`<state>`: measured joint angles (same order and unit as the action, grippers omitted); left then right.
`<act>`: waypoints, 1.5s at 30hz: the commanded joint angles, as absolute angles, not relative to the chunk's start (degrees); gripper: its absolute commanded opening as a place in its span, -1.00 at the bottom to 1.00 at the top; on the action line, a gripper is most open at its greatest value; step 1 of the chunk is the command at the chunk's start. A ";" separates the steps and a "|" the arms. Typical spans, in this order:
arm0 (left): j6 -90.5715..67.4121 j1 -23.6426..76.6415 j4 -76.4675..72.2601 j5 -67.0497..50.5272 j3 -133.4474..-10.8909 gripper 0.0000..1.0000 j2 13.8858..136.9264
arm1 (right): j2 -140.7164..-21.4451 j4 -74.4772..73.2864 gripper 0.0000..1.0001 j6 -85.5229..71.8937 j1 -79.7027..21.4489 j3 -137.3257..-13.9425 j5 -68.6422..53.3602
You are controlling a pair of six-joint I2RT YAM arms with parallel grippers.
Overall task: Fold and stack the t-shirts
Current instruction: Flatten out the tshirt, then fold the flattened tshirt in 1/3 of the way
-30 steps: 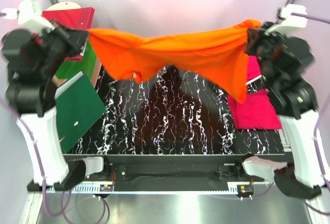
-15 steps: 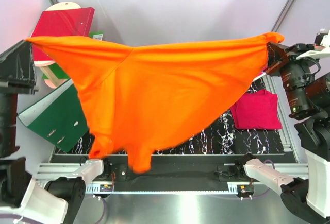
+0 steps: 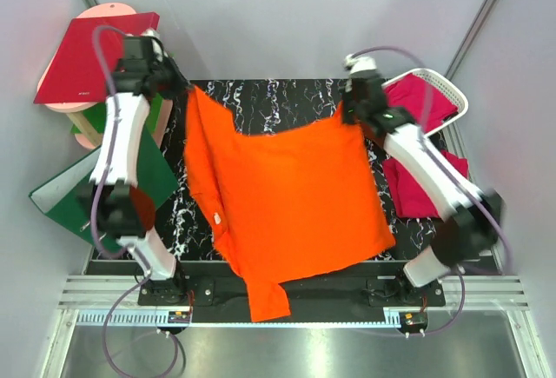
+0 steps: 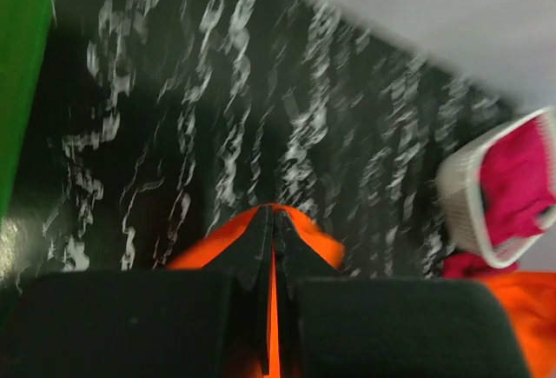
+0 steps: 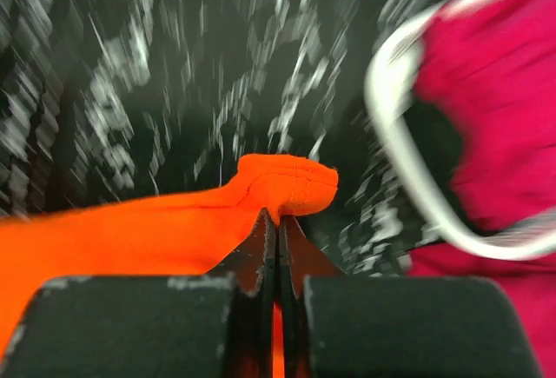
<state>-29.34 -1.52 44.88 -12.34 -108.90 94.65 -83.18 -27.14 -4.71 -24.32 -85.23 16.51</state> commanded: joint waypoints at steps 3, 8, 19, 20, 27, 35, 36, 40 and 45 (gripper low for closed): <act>-28.13 -1.67 45.08 -18.10 -115.64 -1.00 108.43 | -105.00 -24.70 -1.00 -5.54 -24.00 -88.49 7.47; -29.00 -1.58 46.05 -20.30 -128.37 -1.00 123.47 | -117.83 -25.31 -1.00 -6.24 -22.68 -99.64 8.17; -27.78 -1.76 47.72 -18.02 -139.39 -1.00 130.43 | -127.08 -28.30 -1.00 -10.19 -15.82 -114.51 17.72; -27.77 -2.19 47.81 -18.02 -139.31 -1.00 130.34 | -128.48 -28.39 -1.00 -10.37 -15.47 -117.22 19.23; -25.93 -3.51 48.16 -18.19 -134.57 -1.00 127.10 | -131.40 -31.99 -1.00 -13.18 -14.24 -120.42 25.67; -24.44 -2.73 47.90 -22.32 -126.05 -1.00 122.09 | -125.52 -30.32 -1.00 -13.89 -14.15 -111.37 17.58; -24.17 -2.29 47.90 -22.59 -124.56 -1.00 120.17 | -124.64 -30.32 -0.99 -13.45 -14.15 -110.49 17.32; -21.37 2.00 49.83 -21.37 -116.48 -1.00 115.50 | -118.15 -30.32 -1.00 -12.92 -13.89 -103.03 16.61; -19.07 6.32 53.00 -18.63 -111.10 -1.00 109.97 | -112.59 -30.41 -1.00 -12.83 -13.89 -98.00 16.53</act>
